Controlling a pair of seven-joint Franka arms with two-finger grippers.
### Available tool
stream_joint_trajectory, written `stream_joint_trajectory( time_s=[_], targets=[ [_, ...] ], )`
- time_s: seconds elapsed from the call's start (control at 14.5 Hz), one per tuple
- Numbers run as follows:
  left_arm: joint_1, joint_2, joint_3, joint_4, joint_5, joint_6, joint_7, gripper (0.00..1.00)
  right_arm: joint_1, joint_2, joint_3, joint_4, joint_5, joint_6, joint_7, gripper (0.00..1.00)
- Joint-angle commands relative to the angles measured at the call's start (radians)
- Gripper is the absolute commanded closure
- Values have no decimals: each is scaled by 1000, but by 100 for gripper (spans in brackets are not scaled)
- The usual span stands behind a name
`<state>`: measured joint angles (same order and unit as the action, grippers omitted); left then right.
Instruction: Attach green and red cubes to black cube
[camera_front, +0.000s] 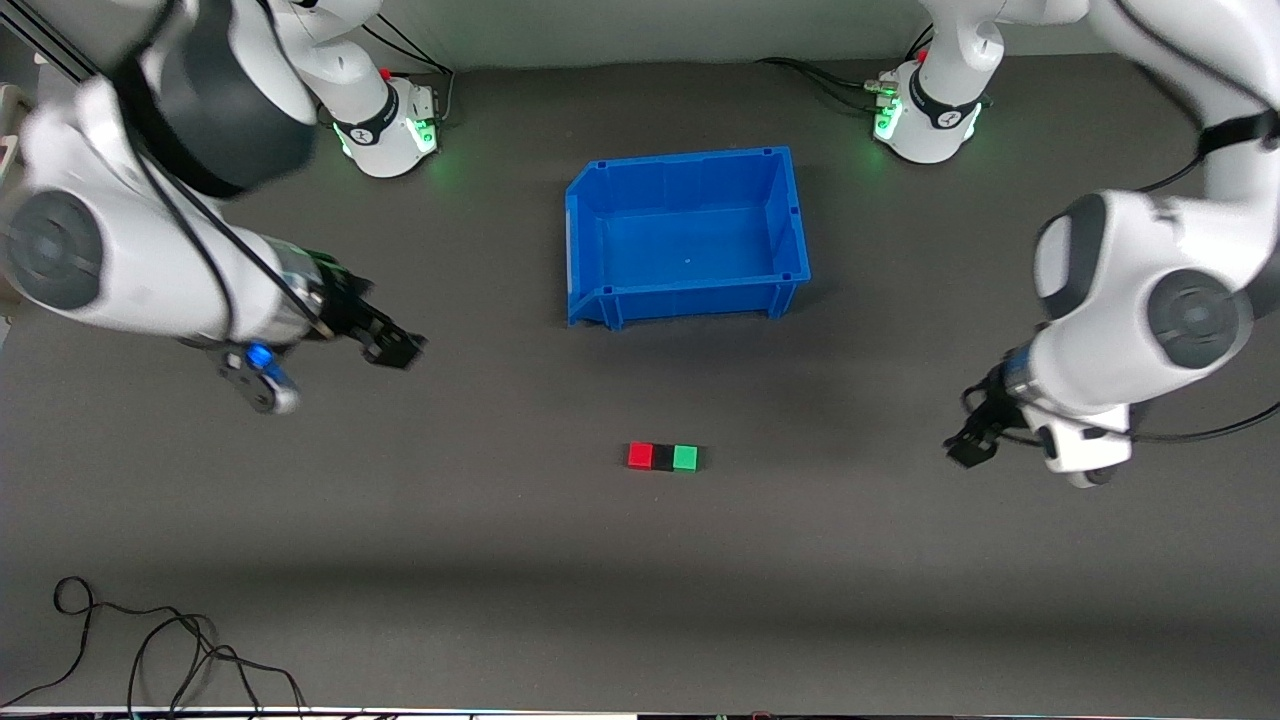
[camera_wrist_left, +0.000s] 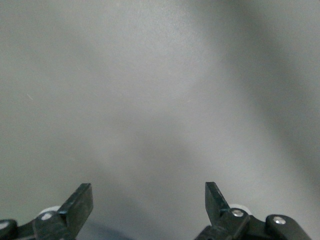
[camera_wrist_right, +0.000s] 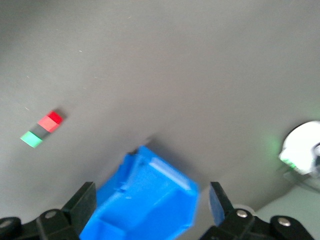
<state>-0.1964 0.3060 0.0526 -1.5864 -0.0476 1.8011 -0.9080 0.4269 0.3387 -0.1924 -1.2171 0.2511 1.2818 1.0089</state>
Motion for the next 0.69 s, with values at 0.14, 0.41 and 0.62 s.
stream_joint_trajectory(
  time_s=[0.14, 0.41, 0.62],
  targets=[
    [97, -100, -5, 6, 8, -152, 605, 0, 15, -128, -149, -71, -26, -101, -401, 0],
    [185, -132, 13, 66, 2, -175, 816, 0, 21, -174, -213, -160, -70, -50, -623, 0],
    [235, -208, 15, 14, 3, -198, 974, 0, 26, -223, -211, -223, -110, 45, -708, 0]
  ],
)
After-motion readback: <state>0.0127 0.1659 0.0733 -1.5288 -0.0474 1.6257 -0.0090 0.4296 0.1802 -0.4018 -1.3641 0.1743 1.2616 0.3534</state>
